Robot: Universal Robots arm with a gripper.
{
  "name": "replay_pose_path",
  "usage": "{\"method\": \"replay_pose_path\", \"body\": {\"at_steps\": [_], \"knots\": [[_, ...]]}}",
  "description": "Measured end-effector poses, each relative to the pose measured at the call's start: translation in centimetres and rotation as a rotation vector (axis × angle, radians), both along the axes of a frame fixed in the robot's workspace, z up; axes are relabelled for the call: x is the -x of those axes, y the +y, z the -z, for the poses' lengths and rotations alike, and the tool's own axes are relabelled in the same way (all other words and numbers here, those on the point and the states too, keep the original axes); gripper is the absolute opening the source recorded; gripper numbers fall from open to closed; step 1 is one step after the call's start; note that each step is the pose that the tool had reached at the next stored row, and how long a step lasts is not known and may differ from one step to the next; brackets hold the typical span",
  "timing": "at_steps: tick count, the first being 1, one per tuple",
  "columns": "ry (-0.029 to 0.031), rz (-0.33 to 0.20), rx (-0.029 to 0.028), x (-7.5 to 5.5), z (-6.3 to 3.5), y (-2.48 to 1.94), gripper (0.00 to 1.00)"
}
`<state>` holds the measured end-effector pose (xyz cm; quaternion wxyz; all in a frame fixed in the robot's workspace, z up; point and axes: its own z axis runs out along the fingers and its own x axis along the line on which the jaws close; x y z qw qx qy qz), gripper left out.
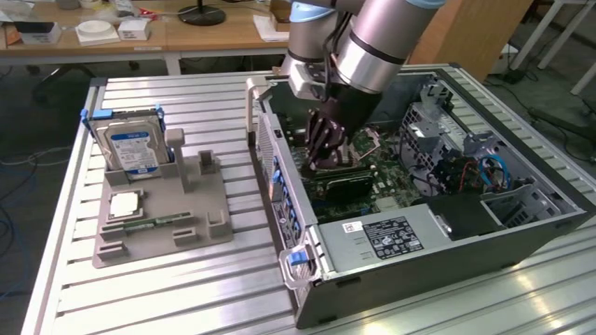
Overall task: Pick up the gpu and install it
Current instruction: 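Press down on the gpu until it lock into place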
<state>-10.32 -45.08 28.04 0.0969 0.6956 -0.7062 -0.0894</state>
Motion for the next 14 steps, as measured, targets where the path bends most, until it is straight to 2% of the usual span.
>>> {"method": "replay_pose_path", "body": {"at_steps": [3,5,14], "knots": [[-0.0325,-0.001,-0.0001,0.00,0.10,0.00,0.10],[-0.0482,-0.001,-0.0001,0.01,0.26,0.01,0.10],[-0.0488,-0.001,0.0001,0.01,0.30,0.00,0.10]]}}
